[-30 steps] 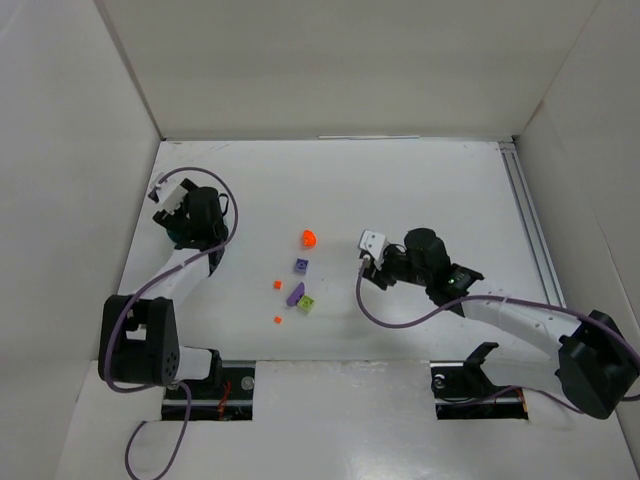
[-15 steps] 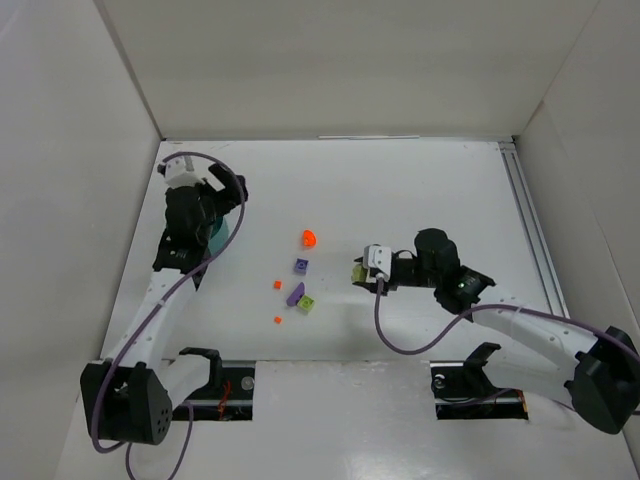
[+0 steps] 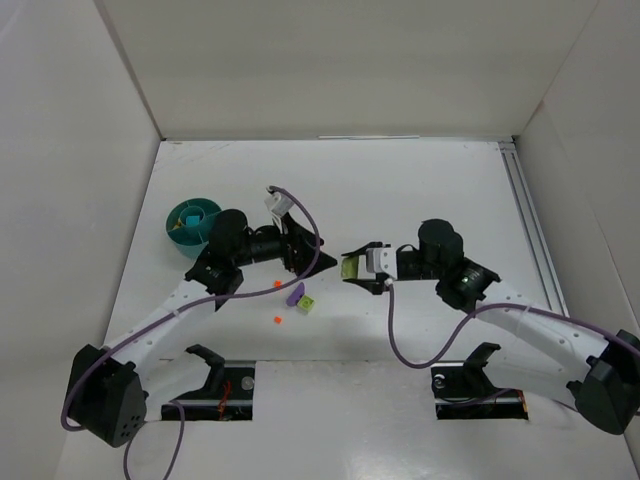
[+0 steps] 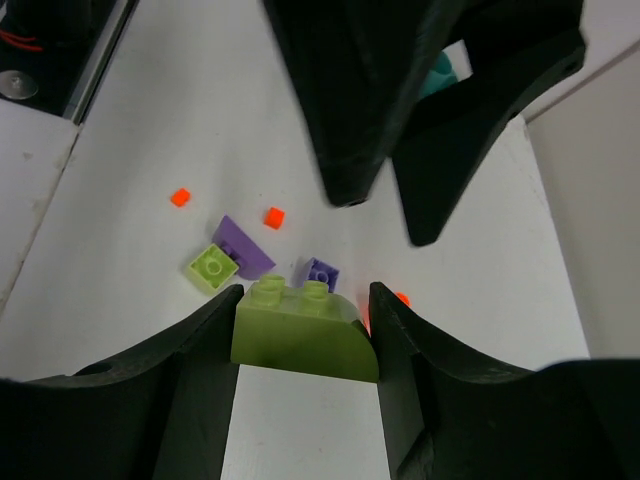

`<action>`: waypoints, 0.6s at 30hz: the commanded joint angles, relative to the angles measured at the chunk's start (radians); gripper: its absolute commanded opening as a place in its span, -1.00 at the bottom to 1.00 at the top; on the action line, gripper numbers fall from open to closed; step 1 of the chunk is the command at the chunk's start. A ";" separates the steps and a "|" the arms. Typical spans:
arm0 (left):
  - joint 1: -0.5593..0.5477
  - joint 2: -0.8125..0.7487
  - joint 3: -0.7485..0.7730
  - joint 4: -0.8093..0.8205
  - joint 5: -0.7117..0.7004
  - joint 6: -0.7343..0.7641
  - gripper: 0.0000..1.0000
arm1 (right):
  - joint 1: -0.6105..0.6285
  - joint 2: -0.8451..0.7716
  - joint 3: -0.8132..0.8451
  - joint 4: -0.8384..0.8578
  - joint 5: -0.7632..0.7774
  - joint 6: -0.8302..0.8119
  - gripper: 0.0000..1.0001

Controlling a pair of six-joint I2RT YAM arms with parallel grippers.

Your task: Sort the legos into containers by color

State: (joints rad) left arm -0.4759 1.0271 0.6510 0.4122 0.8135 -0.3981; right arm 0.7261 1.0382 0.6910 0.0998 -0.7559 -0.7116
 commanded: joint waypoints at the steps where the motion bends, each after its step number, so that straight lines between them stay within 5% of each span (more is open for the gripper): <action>1: -0.044 -0.033 -0.013 0.089 0.081 0.036 0.75 | 0.010 -0.024 0.068 0.061 -0.004 0.006 -0.17; 12: -0.132 0.045 -0.010 0.162 0.023 -0.019 0.47 | 0.059 0.028 0.100 0.084 0.020 0.015 -0.17; 18: -0.141 0.056 -0.001 0.180 0.000 -0.039 0.11 | 0.081 0.037 0.110 0.084 0.038 0.015 -0.17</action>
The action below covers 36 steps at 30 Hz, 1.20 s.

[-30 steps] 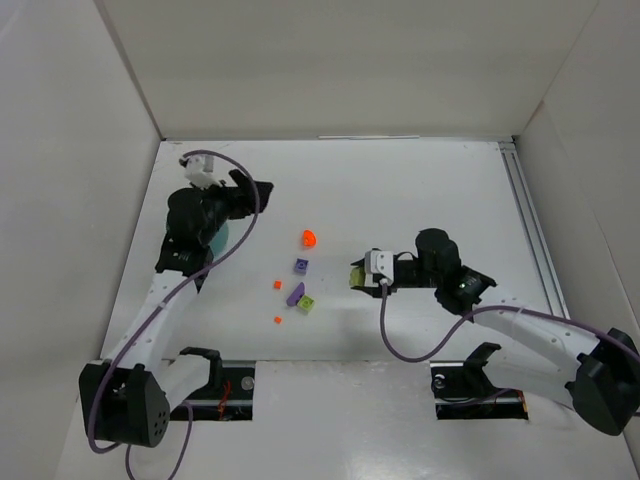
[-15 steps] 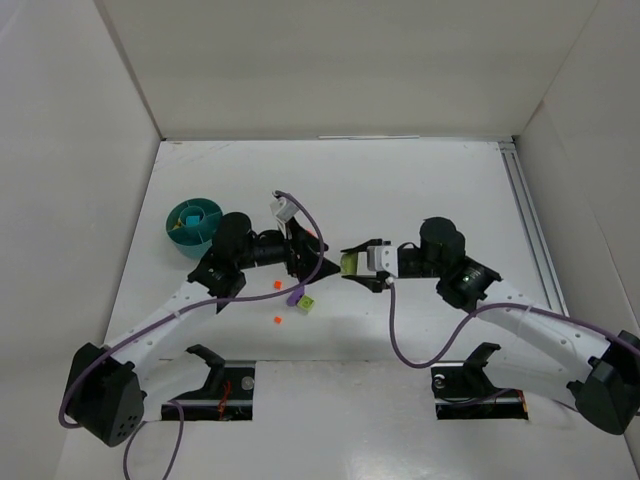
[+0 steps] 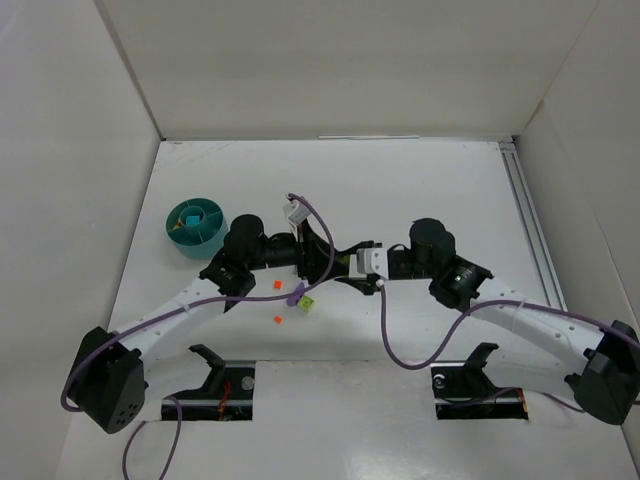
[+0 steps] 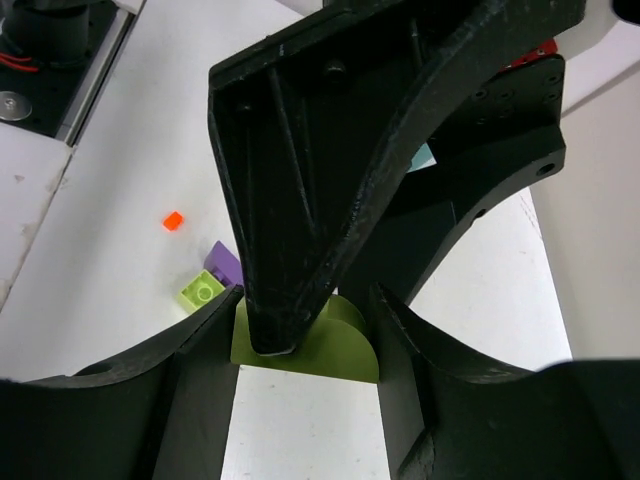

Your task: Sort the legos into containers by color

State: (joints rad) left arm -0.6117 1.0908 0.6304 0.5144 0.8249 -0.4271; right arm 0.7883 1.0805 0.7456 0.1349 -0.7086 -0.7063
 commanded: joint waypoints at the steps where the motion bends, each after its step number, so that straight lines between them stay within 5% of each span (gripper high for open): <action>1: -0.005 0.001 0.020 0.087 -0.012 -0.010 0.11 | 0.019 -0.005 0.055 0.049 -0.009 0.010 -0.17; 17: -0.005 0.031 0.038 0.087 0.085 -0.030 -0.99 | 0.028 -0.014 0.074 0.049 0.282 0.031 -0.08; 23: -0.005 0.052 0.048 0.087 0.122 -0.050 -1.00 | 0.028 -0.014 0.084 0.049 0.340 0.022 0.13; 30: -0.005 0.006 0.058 0.039 0.063 -0.048 -1.00 | 0.028 -0.014 0.084 0.049 0.351 0.022 0.84; 36: -0.005 -0.025 0.077 -0.042 -0.052 -0.039 -1.00 | 0.028 -0.033 0.084 0.049 0.351 0.033 0.98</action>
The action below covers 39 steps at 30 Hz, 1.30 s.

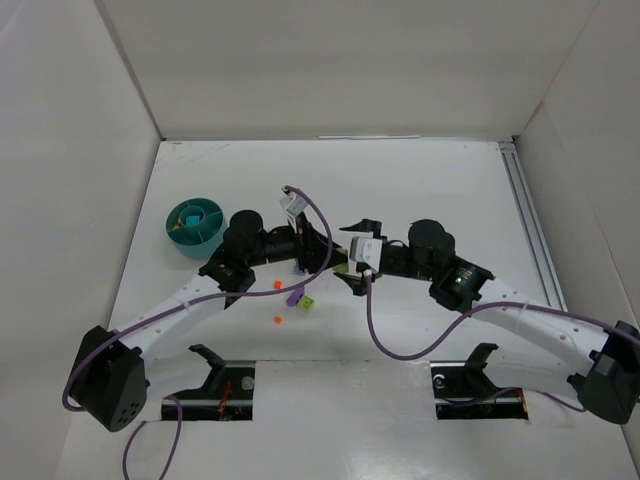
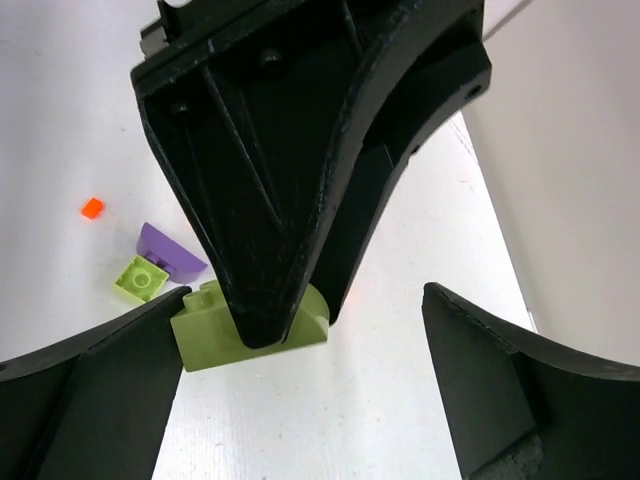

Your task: Sort the legos into containers by color

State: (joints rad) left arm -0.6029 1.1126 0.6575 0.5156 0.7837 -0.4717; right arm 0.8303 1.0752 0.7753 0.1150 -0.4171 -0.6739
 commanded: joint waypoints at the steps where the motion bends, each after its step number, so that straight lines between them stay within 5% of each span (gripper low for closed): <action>1: -0.014 -0.060 0.060 -0.058 -0.038 0.019 -1.00 | -0.014 -0.038 0.055 0.055 0.060 0.011 0.98; 9: 0.051 -0.079 0.108 -0.164 -0.233 0.045 -1.00 | -0.014 -0.067 0.025 0.017 0.060 0.020 0.98; 15: 0.061 -0.125 0.152 -0.291 -0.518 0.067 -1.00 | -0.014 -0.078 0.006 -0.017 0.049 0.030 0.98; 19: 0.061 -0.177 0.165 -0.413 -0.904 0.024 -1.00 | -0.014 -0.101 -0.019 -0.026 0.119 0.049 0.98; 21: 0.071 -0.197 0.165 -0.494 -1.208 -0.031 -1.00 | -0.014 -0.110 -0.031 -0.026 0.179 0.059 0.98; 25: 0.121 -0.211 0.165 -0.646 -1.641 -0.238 -1.00 | -0.014 -0.120 -0.067 -0.026 0.265 0.079 0.98; 32: 0.330 -0.117 0.180 -0.697 -1.712 -0.341 -1.00 | -0.014 -0.084 -0.067 -0.026 0.316 0.079 0.98; 39: 0.505 -0.123 0.072 -0.488 -1.637 -0.211 -1.00 | -0.091 -0.064 -0.067 -0.035 0.242 0.079 0.98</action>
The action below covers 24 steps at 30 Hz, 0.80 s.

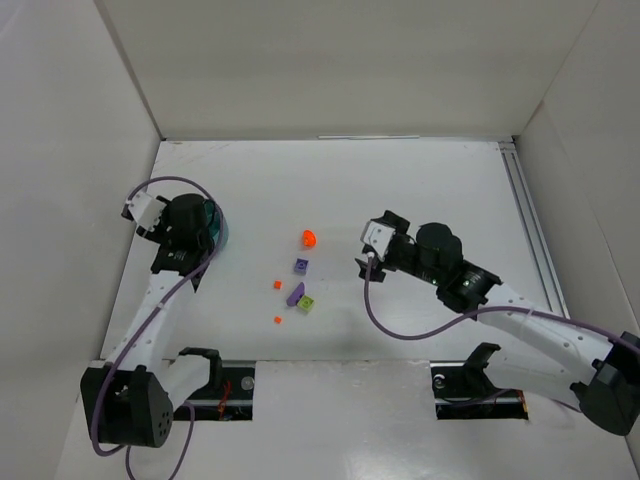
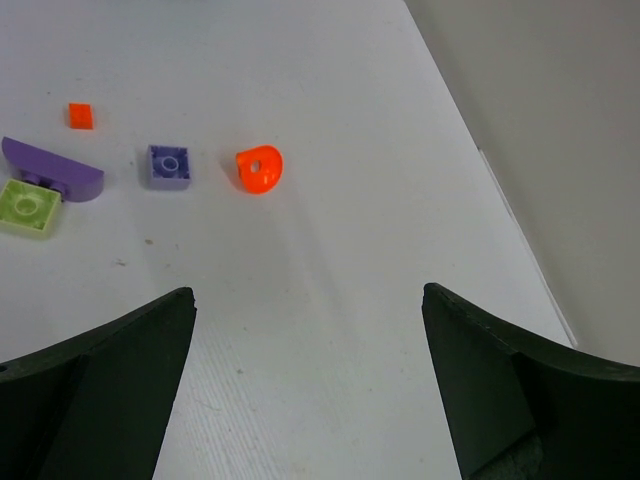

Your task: Sort the legos into containers by color

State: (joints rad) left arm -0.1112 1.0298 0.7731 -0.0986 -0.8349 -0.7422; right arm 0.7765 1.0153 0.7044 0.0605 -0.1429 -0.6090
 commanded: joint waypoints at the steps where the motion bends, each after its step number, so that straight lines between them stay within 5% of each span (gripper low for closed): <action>1: 0.013 -0.040 -0.064 0.164 -0.033 0.073 -1.00 | -0.048 0.005 0.004 0.019 -0.044 0.014 0.98; 9: 0.084 0.019 -0.146 0.376 0.045 0.165 -1.00 | -0.144 0.057 0.014 0.028 -0.159 0.014 0.98; 24: 0.105 0.220 -0.089 0.416 0.086 0.159 -1.00 | -0.223 0.085 0.014 0.029 -0.250 -0.005 0.98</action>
State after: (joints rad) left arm -0.0105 1.2572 0.6498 0.2581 -0.7677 -0.5903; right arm 0.5617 1.1011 0.7044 0.0593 -0.3534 -0.6094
